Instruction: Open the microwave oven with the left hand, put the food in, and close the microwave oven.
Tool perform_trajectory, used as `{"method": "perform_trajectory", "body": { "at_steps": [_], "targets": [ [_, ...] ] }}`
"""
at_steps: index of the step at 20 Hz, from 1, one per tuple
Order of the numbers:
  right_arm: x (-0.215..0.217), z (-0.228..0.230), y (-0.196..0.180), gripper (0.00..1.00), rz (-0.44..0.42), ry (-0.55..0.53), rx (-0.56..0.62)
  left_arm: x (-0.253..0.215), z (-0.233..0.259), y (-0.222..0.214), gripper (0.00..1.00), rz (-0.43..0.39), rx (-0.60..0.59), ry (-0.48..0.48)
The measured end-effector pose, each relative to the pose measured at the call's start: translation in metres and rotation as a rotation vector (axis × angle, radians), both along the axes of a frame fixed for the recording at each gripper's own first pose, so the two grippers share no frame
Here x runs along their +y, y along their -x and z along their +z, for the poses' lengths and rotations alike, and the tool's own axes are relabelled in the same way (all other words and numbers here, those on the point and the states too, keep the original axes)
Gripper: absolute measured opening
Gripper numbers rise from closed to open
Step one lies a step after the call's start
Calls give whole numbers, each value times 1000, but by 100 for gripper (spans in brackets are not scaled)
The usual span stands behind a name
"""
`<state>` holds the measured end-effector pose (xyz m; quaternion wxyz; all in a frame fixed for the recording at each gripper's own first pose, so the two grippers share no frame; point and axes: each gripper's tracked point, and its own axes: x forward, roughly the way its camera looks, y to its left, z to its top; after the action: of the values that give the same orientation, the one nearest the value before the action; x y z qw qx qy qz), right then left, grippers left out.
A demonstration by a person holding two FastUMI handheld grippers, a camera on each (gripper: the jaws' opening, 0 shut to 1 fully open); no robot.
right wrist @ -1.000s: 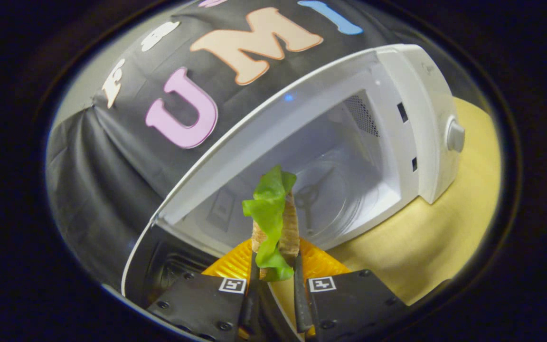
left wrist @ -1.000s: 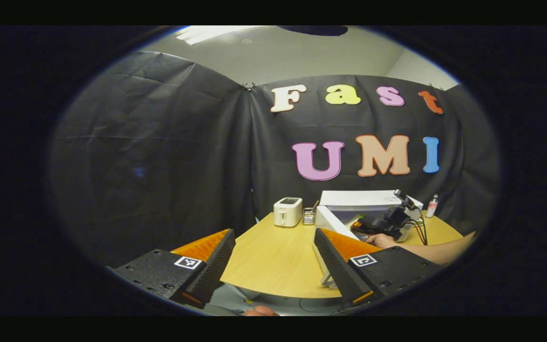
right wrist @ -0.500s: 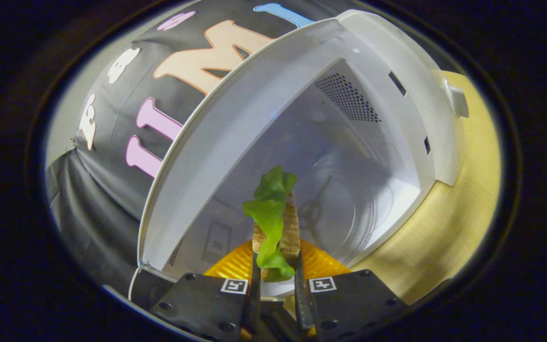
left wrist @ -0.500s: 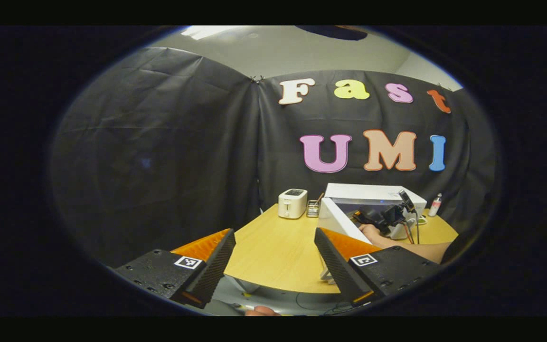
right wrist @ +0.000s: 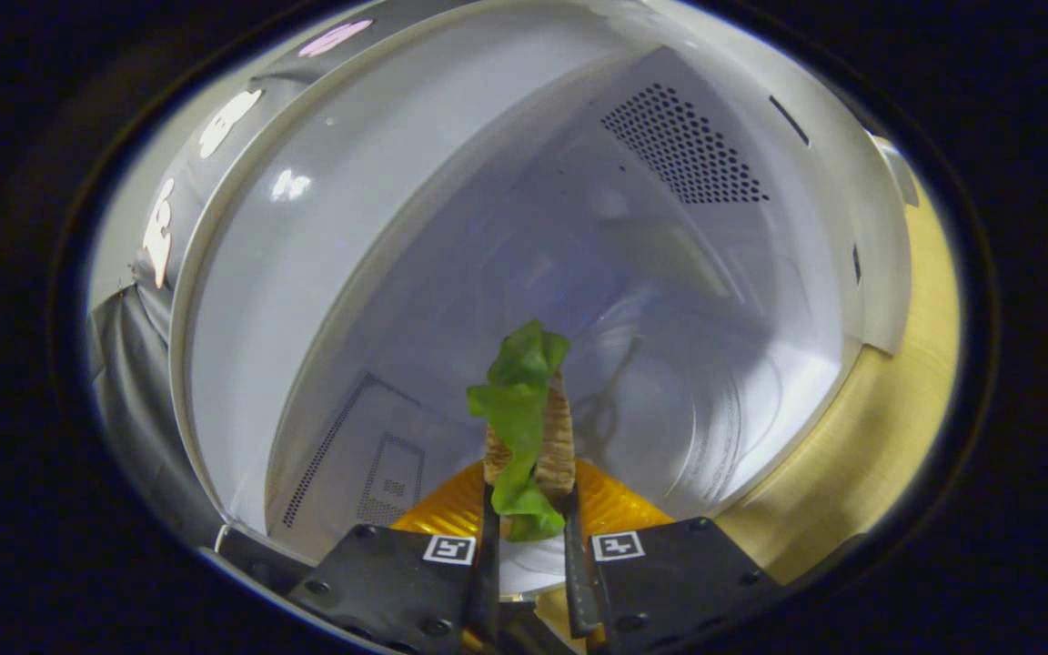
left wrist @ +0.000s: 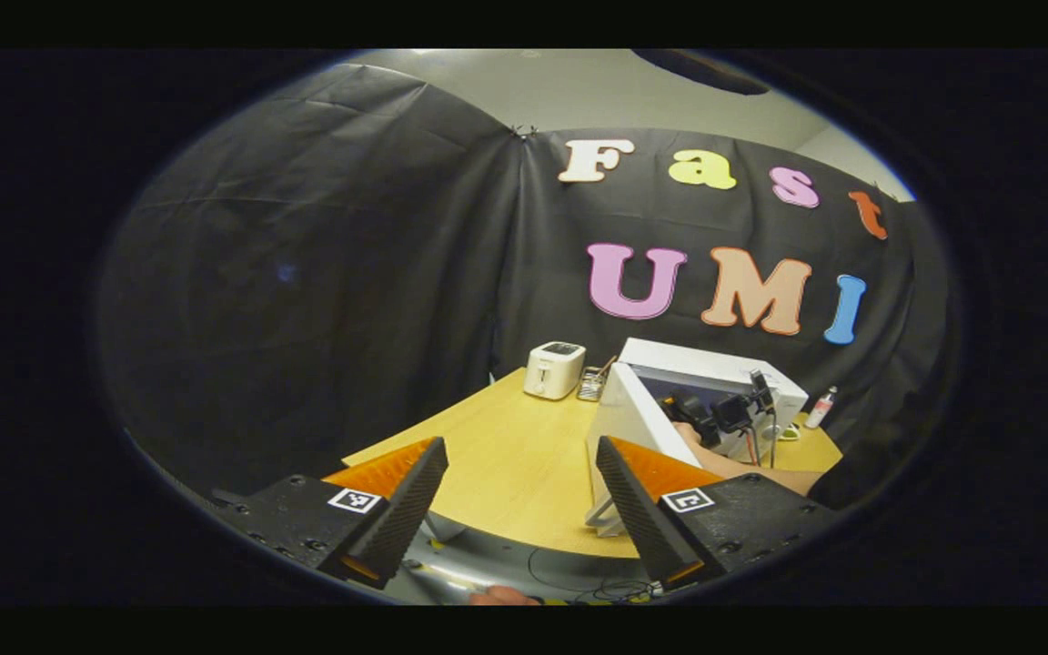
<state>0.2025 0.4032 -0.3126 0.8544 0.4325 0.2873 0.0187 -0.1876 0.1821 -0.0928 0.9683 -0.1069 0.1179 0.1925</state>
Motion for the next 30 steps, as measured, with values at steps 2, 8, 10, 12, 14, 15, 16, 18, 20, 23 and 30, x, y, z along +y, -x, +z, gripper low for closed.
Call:
{"method": "perform_trajectory", "body": {
  "at_steps": [2,8,10,12,14,15,16,18,20,23,30],
  "targets": [
    [0,-1,-1,32,4,14,-11,-3,7,-4,94,-18,-13,-18],
    [-9,-18,3,61,91,264,-31,-14,8,-9,96,-77,3,-60],
    [-18,-19,1,80,118,387,-70,-14,10,-10,96,-93,2,-81],
    [-25,-10,-4,89,134,476,-129,-13,13,-11,96,-100,1,-92],
    [-31,-3,-7,89,153,534,-164,-13,11,-11,94,-106,0,-85],
    [-36,0,-8,89,157,558,-175,-13,11,-11,94,-109,2,-79],
    [-40,5,-5,89,152,574,-193,-14,9,-11,94,-113,4,-74],
    [-47,15,-11,90,147,591,-228,-13,10,-12,96,-117,-3,-76],
    [-50,17,-10,99,168,607,-229,-12,11,-12,96,-125,-7,-80],
    [-49,22,3,99,220,626,-245,-7,11,-15,99,-135,-7,-103],
    [-57,49,57,99,336,694,-358,8,7,-26,96,-159,-8,-173]
  ]
}}
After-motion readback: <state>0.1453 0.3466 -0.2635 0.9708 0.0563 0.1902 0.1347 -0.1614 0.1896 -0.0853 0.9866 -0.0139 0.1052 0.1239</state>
